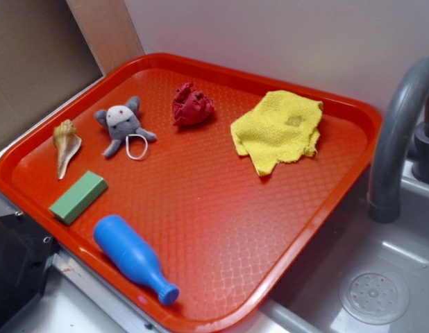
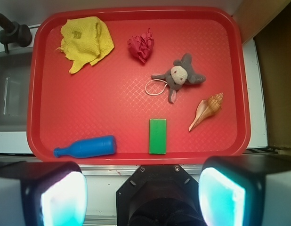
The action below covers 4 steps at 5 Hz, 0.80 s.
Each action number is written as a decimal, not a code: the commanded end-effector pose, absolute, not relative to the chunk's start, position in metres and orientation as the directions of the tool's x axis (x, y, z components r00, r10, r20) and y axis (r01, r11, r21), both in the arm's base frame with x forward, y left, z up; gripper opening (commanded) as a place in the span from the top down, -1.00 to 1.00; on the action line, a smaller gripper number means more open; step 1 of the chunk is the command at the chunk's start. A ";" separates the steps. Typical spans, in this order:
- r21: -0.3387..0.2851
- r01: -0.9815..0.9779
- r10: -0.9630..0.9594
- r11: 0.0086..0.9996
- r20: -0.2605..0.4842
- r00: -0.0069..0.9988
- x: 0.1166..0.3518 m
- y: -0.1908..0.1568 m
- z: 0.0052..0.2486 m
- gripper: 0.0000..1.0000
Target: Grab the gray animal.
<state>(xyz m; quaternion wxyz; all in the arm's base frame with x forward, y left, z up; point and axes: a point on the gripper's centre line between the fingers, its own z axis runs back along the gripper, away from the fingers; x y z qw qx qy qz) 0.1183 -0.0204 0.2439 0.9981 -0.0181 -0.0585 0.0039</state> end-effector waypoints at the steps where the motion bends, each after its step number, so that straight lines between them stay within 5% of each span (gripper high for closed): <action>1: -0.037 -0.006 0.010 0.999 0.117 0.993 0.118 -0.020 0.244 -1.00; 4: 0.001 -0.575 0.548 0.818 0.300 0.781 0.180 -0.009 0.188 -1.00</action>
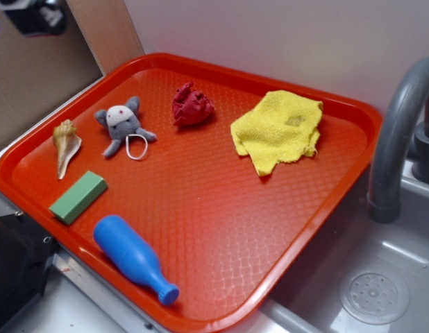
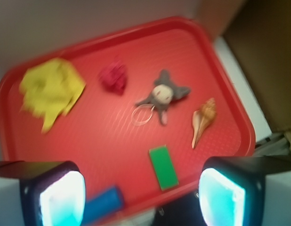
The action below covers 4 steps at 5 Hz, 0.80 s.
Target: Grab the gray animal.
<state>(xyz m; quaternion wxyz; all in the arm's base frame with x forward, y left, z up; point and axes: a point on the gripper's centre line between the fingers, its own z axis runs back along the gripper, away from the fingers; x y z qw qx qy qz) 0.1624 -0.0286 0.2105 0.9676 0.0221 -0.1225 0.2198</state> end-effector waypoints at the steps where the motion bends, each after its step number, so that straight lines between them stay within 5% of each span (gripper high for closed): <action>1: 0.060 -0.692 0.625 0.720 0.380 0.682 0.197 0.022 0.162 -1.00; 2: 0.085 -0.714 0.619 0.694 0.435 0.654 0.208 0.042 0.136 -1.00; 4: 0.075 -0.702 0.623 0.708 0.403 0.671 0.221 0.062 0.090 -1.00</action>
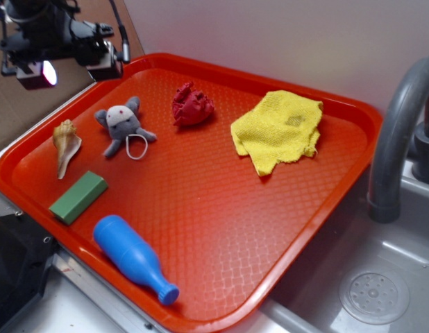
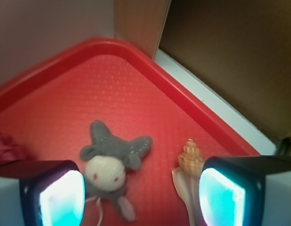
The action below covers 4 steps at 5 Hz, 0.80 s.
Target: Grab the gray animal.
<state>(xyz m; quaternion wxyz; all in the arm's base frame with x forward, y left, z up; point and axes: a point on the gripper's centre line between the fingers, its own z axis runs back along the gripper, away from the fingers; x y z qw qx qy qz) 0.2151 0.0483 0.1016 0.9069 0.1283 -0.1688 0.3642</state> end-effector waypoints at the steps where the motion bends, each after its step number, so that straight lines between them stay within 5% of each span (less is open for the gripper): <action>1: 0.005 -0.669 0.622 0.743 0.363 0.694 0.239 0.055 0.059 -1.00; 2: -0.055 -0.645 0.624 0.762 0.325 0.710 0.248 0.041 0.040 -1.00; 3: -0.071 -0.642 0.636 0.763 0.260 0.727 0.250 0.039 0.022 1.00; 4: -0.051 -0.584 0.574 0.810 0.273 0.772 0.243 0.044 0.047 1.00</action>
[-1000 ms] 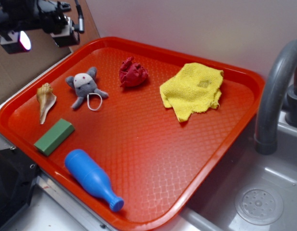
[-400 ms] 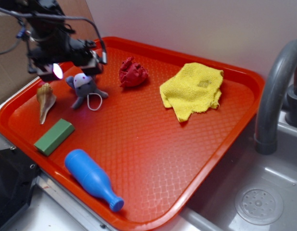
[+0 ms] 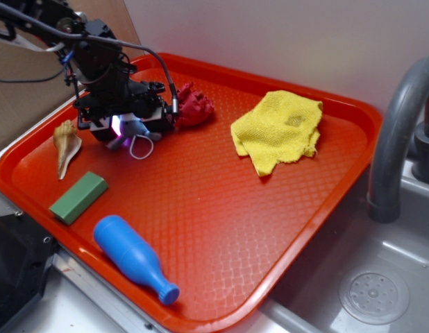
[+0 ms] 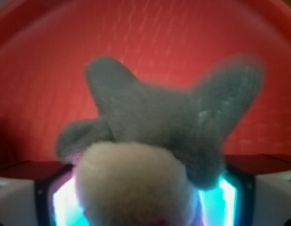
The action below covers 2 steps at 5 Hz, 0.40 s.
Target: Grab the gray animal.
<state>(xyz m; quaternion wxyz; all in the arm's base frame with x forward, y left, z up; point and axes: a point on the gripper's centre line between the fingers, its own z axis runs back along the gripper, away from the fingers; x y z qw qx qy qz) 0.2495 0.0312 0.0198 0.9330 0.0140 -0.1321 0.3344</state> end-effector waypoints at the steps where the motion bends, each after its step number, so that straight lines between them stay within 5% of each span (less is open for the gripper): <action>1: 0.092 -0.394 0.347 0.915 0.324 0.880 0.246 0.042 0.099 1.00; 2: 0.118 -0.174 0.131 0.978 0.306 0.943 0.252 0.014 0.148 1.00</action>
